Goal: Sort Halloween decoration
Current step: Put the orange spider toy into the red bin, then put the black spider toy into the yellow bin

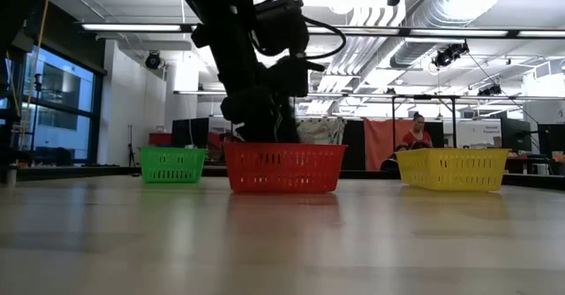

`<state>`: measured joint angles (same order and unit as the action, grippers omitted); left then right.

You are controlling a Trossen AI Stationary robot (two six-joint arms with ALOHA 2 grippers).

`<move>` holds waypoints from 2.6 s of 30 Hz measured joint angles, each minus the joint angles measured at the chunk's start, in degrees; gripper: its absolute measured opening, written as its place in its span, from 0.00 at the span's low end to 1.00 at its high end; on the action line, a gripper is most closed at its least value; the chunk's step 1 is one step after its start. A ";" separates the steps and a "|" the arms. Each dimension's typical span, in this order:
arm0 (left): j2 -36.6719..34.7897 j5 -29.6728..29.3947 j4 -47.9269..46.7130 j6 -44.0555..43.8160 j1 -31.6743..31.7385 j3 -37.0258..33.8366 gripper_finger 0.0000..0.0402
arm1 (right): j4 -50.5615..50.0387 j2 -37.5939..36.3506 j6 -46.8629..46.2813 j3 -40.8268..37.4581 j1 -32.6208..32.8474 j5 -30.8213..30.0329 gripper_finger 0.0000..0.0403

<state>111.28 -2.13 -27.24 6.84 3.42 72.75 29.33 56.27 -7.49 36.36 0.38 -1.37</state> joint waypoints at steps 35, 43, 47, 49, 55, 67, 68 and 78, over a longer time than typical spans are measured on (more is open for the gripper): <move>-47.19 -11.26 17.82 -19.57 1.59 -16.43 0.60 | 0.88 0.02 -0.05 0.00 -0.02 0.04 0.44; -58.25 -16.73 34.54 -20.26 -9.60 -35.55 0.60 | 2.02 0.02 -0.13 0.00 -0.02 0.04 0.44; -58.64 -18.29 34.75 -18.44 -11.34 -36.85 0.60 | 2.25 0.02 -0.13 0.00 -0.02 0.04 0.44; -58.64 -18.35 35.06 -18.24 -11.41 -36.87 0.60 | 2.22 0.02 -0.13 0.00 -0.02 0.04 0.44; -58.66 -18.49 34.95 -18.19 -11.28 -36.87 0.59 | 2.18 0.02 -0.13 0.00 -0.02 0.04 0.44; -58.64 -18.47 34.86 -18.17 -11.28 -36.87 0.59 | 2.09 0.02 -6.88 0.00 -0.02 0.04 0.44; -58.64 -18.47 34.79 -18.19 -11.28 -36.87 0.59 | 2.09 0.02 -7.02 0.00 -0.02 0.04 0.44; -58.60 -19.43 34.63 -18.17 -11.28 -36.85 0.59 | -5.34 1.20 -40.70 0.07 0.52 1.13 0.44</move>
<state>52.69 -21.56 7.38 -11.33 -7.86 35.90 23.99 57.47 -48.19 36.43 0.90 -0.24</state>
